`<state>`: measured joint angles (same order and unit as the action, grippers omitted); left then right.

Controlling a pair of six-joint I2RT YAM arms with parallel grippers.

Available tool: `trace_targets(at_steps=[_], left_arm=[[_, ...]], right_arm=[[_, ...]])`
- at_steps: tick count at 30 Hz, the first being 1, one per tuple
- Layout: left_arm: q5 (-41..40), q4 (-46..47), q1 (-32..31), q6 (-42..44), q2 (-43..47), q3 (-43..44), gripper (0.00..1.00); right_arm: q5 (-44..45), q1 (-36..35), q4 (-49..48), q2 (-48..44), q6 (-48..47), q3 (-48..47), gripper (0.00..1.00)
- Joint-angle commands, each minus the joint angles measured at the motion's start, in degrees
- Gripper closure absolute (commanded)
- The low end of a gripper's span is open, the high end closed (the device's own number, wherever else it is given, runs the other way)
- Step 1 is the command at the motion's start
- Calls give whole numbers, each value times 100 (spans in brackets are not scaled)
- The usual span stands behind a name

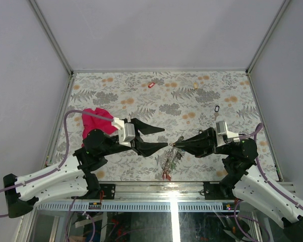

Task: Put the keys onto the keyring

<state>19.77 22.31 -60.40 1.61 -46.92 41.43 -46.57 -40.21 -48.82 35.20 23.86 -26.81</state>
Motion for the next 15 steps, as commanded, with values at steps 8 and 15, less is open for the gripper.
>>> trace_targets(at_steps=[8, 15], left_arm=[[224, -75, -63, 227, -88, 30, 47], [247, -129, -121, 323, -262, 140, 47]], right_arm=[[69, -31, -640, -25, 47, -237, 100], [38, -31, -664, -16, 96, -248, 100]])
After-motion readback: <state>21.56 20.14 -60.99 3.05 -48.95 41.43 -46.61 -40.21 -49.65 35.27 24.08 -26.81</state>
